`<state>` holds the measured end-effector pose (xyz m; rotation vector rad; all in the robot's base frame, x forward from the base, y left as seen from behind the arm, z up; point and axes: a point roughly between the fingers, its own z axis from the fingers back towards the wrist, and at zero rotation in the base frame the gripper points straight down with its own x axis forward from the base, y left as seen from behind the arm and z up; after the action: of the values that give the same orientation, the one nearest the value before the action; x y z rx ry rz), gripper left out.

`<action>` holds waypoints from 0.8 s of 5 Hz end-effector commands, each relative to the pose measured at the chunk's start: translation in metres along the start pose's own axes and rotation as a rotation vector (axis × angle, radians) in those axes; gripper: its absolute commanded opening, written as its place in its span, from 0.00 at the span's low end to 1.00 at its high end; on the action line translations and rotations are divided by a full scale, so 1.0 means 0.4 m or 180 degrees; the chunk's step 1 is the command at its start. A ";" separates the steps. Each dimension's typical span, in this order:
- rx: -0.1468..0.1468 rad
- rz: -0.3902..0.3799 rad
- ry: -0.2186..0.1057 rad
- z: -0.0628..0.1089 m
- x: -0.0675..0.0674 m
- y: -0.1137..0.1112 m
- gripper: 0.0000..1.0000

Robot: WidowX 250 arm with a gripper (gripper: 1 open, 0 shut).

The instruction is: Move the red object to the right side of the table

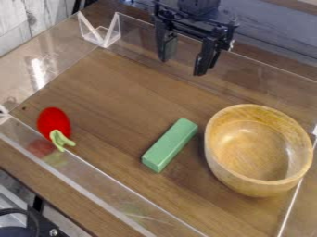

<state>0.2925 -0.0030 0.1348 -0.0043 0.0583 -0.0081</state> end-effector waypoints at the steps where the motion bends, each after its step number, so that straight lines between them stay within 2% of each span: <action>1: 0.0004 0.0065 0.0136 -0.028 -0.015 0.005 1.00; 2: 0.0003 0.0181 0.0263 -0.055 -0.031 0.015 1.00; 3: -0.0045 0.0609 0.0297 -0.055 -0.077 0.082 0.00; 4: -0.0123 0.1213 0.0289 -0.054 -0.133 0.192 1.00</action>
<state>0.2360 0.0771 0.1033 -0.0322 0.1983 0.3938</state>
